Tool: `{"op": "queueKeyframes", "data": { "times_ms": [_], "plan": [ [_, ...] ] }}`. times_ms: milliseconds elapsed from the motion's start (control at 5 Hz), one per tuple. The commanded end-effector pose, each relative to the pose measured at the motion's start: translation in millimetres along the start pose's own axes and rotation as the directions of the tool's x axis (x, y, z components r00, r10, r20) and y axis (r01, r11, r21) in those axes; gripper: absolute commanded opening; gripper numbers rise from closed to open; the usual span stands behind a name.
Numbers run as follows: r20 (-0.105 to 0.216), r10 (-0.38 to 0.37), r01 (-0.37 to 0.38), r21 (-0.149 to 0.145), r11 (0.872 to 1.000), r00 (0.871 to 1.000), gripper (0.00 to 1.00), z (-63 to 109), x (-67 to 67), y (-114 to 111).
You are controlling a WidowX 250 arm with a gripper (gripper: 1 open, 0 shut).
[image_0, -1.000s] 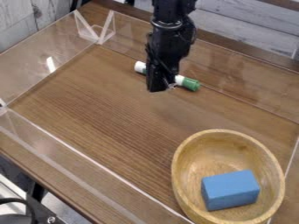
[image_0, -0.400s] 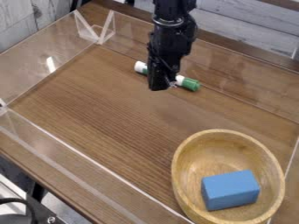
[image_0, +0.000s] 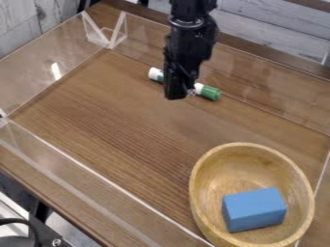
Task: Put the green marker in the brown bowl
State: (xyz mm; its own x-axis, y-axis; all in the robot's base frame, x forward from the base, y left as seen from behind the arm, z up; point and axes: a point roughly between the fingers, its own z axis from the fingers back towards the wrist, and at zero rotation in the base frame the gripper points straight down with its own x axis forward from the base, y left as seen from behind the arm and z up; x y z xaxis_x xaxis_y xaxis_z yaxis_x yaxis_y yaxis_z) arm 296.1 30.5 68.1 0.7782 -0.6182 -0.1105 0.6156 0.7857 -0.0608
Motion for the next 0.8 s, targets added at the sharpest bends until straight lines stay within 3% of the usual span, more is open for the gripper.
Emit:
{"op": "queueKeyframes", "data": {
  "times_ms": [0,200,600],
  "plan": [
    [0.043,0.007,-0.008,0.031,0.999,0.999,0.0,16.0,4.1,8.5],
    [0.04,0.007,-0.008,0.023,1.0,0.999,0.0,16.2,3.3,10.2],
    [0.079,0.013,-0.017,0.056,0.998,0.997,0.0,12.1,-11.2,8.0]
  ]
}}
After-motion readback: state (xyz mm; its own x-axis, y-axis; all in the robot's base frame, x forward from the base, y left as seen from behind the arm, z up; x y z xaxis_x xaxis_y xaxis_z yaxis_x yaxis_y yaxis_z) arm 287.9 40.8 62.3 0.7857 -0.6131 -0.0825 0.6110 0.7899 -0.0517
